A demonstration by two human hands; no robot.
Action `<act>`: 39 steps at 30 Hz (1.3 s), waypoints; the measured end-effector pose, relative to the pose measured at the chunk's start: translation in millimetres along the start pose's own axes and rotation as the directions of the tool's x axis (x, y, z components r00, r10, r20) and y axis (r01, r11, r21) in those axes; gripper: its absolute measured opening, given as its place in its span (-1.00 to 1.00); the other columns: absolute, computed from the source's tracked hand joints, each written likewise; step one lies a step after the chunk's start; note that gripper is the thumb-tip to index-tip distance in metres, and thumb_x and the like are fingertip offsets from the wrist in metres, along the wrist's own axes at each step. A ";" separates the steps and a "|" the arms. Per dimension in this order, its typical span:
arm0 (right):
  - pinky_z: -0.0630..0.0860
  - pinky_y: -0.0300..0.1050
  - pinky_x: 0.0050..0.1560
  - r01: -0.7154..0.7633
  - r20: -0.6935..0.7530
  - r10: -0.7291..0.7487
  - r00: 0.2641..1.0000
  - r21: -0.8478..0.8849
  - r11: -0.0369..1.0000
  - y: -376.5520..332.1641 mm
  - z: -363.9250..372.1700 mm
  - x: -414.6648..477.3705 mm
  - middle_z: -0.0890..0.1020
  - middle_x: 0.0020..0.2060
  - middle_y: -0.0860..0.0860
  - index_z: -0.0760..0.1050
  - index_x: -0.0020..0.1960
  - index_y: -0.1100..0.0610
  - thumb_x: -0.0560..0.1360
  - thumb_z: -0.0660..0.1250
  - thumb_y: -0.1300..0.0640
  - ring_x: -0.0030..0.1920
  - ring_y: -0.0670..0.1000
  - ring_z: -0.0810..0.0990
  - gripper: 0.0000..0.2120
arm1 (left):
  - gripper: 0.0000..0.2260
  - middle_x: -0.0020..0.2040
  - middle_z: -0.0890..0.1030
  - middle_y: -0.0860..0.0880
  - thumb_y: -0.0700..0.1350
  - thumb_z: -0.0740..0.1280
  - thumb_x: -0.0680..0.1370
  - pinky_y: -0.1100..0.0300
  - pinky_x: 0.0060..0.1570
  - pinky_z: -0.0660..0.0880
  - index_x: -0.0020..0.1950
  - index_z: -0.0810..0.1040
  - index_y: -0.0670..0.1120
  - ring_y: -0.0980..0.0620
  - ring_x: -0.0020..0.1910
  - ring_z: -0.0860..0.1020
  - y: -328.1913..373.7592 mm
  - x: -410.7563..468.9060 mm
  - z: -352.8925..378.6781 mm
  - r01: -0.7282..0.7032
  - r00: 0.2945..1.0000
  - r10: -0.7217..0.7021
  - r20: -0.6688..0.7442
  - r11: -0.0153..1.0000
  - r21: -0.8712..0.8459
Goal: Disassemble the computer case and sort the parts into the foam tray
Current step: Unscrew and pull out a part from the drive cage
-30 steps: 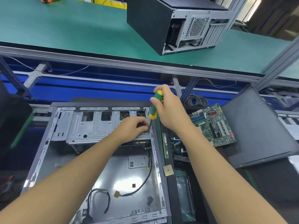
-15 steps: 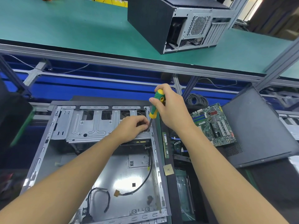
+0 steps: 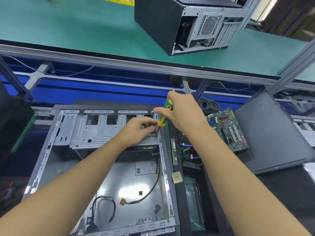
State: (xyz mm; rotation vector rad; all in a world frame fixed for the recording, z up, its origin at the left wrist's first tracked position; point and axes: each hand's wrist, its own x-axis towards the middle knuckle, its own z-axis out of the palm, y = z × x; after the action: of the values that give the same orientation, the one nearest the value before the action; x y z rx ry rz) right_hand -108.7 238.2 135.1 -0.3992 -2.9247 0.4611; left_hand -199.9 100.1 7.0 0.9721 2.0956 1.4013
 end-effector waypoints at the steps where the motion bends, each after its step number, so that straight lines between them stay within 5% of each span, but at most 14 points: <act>1: 0.22 -0.08 -0.36 -0.006 0.008 0.006 1.000 -0.034 0.999 -0.7 -0.3 -1.2 0.37 -0.35 -0.03 0.34 -0.05 0.16 0.54 0.35 -0.21 -0.24 0.08 0.41 -0.56 | -0.73 -0.15 0.63 0.34 -0.20 0.38 0.58 0.44 -0.20 0.42 0.10 0.62 0.20 0.31 -0.21 0.53 5.8 0.1 -3.9 -0.018 1.000 0.018 -0.012 0.998 -0.058; 9: 0.34 -0.05 -0.18 0.098 0.165 -0.113 0.980 0.094 0.991 -6.4 -3.7 -0.7 0.47 -0.08 -0.02 0.40 0.11 0.13 0.63 0.28 0.05 -0.08 0.07 0.45 -0.84 | -0.77 -0.11 0.70 0.14 -0.36 0.36 0.56 0.36 0.00 0.49 -0.03 0.63 -0.01 0.19 -0.07 0.63 48.7 6.8 -24.7 -0.062 0.966 0.114 0.231 0.974 -0.220; 12: 0.46 0.07 0.08 0.155 0.309 -0.187 0.932 0.126 0.980 -0.2 -12.7 2.1 0.47 0.04 -0.01 0.42 0.15 0.04 0.62 0.29 0.13 0.01 0.09 0.49 -0.88 | -0.78 -0.14 0.71 0.13 -0.34 0.41 0.54 0.33 -0.04 0.52 -0.02 0.62 0.00 0.23 -0.10 0.63 45.2 6.5 -18.8 -0.027 0.982 0.055 0.182 0.988 -0.153; 14: 0.47 0.12 0.15 0.143 0.371 -0.184 0.910 0.134 0.981 1.3 -17.4 2.8 0.43 0.08 0.00 0.42 0.20 -0.02 0.61 0.28 0.14 0.01 0.08 0.50 -0.81 | -0.85 -0.18 0.69 -0.05 -0.24 0.51 0.47 0.12 -0.10 0.58 -0.07 0.63 -0.02 0.12 -0.20 0.59 41.3 5.9 -11.9 -0.020 0.998 0.025 0.064 0.997 -0.071; 17: 0.52 0.11 0.10 0.025 0.318 -0.049 0.947 0.079 0.997 -7.8 -14.5 -0.5 0.35 0.13 0.01 0.34 0.36 -0.06 0.58 0.26 -0.21 -0.02 0.10 0.52 -0.57 | -0.79 -0.34 0.52 -0.07 0.02 0.53 0.28 0.21 -0.37 0.41 -0.21 0.55 0.06 0.11 -0.37 0.39 41.6 4.5 0.7 -0.013 0.995 0.010 -0.099 0.999 -0.037; 19: 0.49 0.08 -0.03 -0.070 0.216 0.076 0.973 -0.038 0.997 -18.5 -8.9 -2.2 0.37 0.06 0.05 0.34 0.25 0.07 0.56 0.18 -0.34 -0.06 0.16 0.49 -0.48 | -0.74 -0.39 0.47 0.03 0.14 0.46 0.21 0.33 -0.45 0.30 -0.27 0.48 0.05 0.15 -0.43 0.35 43.6 5.9 9.2 0.009 0.990 -0.012 -0.143 1.000 -0.021; 22: 0.34 0.01 -0.26 -0.108 0.189 0.121 0.974 -0.078 0.991 -28.3 -3.3 0.8 0.46 -0.04 0.09 0.28 0.06 0.16 0.67 0.16 -0.10 -0.12 0.18 0.47 -0.70 | -0.75 -0.33 0.51 0.08 0.04 0.51 0.28 0.38 -0.41 0.33 -0.30 0.43 0.09 0.21 -0.42 0.42 44.4 7.0 12.9 0.024 0.981 -0.006 -0.195 0.996 0.091; 24: 0.41 0.01 -0.26 -0.053 0.236 0.064 0.970 -0.052 0.997 -26.9 -5.7 4.0 0.46 0.07 0.11 0.32 0.10 0.18 0.66 0.18 0.10 -0.10 0.16 0.51 -0.86 | -0.76 -0.17 0.56 0.00 -0.13 0.55 0.39 0.37 -0.29 0.38 -0.19 0.51 0.10 0.20 -0.31 0.47 40.9 6.4 6.6 -0.026 0.988 0.038 -0.148 0.996 0.080; 27: 0.52 0.07 -0.02 -0.019 0.351 0.028 0.936 -0.029 0.999 -21.0 -15.1 5.9 0.35 0.14 0.05 0.37 0.26 0.10 0.61 0.23 0.18 -0.04 0.13 0.52 -0.77 | -0.74 -0.02 0.65 0.10 -0.28 0.45 0.51 0.34 -0.05 0.49 0.03 0.61 0.08 0.24 -0.07 0.60 37.3 0.5 -5.5 -0.072 0.997 0.071 -0.006 0.996 -0.058; 30: 0.40 -0.13 -0.21 -0.026 0.361 0.014 0.933 0.030 0.999 -19.1 -17.7 8.1 0.37 0.12 0.02 0.47 0.20 0.05 0.52 0.29 0.27 -0.01 0.07 0.45 -0.71 | -0.72 0.00 0.70 -0.04 -0.33 0.47 0.47 0.10 0.09 0.58 0.16 0.60 -0.17 0.06 0.02 0.67 36.2 -1.5 -6.1 -0.023 0.997 0.013 -0.081 0.993 -0.120; 33: 0.38 -0.05 -0.07 -0.048 0.297 0.023 0.955 0.075 0.996 -19.9 -11.4 6.0 0.38 0.22 0.05 0.39 0.24 0.05 0.55 0.27 0.09 0.15 0.12 0.42 -0.73 | -0.75 -0.08 0.65 -0.12 -0.27 0.49 0.47 0.02 -0.03 0.54 0.10 0.55 -0.11 0.03 -0.16 0.58 41.6 -1.2 -1.0 -0.016 0.994 0.008 -0.109 0.997 -0.072; 35: 0.34 0.06 -0.04 -0.077 0.208 0.089 0.974 -0.065 0.995 -22.2 -7.9 3.7 0.33 0.29 0.11 0.28 0.34 0.09 0.61 0.19 -0.17 0.25 0.22 0.38 -0.56 | -0.84 -0.07 0.59 -0.20 -0.19 0.45 0.53 -0.07 -0.05 0.52 0.04 0.54 -0.04 -0.11 -0.17 0.51 45.0 0.1 3.2 -0.050 0.997 0.052 -0.064 0.998 0.041; 37: 0.33 0.06 -0.11 -0.140 0.138 0.167 0.976 -0.183 0.973 -25.7 -7.6 3.7 0.41 0.26 0.17 0.26 0.32 0.16 0.64 0.08 -0.25 0.13 0.25 0.47 -0.50 | -0.90 -0.09 0.55 -0.18 -0.16 0.43 0.53 -0.11 -0.05 0.51 0.00 0.54 -0.08 -0.13 -0.16 0.51 47.6 1.4 9.0 -0.087 0.991 0.101 -0.086 0.984 0.155; 39: 0.38 0.06 -0.16 -0.125 0.172 0.156 0.973 -0.175 0.976 -27.5 -7.1 4.3 0.51 0.12 0.18 0.27 0.20 0.16 0.68 0.13 -0.10 -0.07 0.23 0.50 -0.68 | -0.84 -0.05 0.54 -0.14 -0.13 0.47 0.50 -0.06 -0.03 0.52 0.03 0.57 -0.10 -0.09 -0.14 0.51 48.4 2.9 11.4 -0.077 0.985 0.102 -0.139 0.982 0.173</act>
State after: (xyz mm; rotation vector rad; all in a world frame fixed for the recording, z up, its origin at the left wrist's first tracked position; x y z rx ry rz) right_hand -117.9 216.3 151.1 -0.6212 -3.1400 0.2898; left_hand -178.9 120.9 47.1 1.0696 2.3364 1.3970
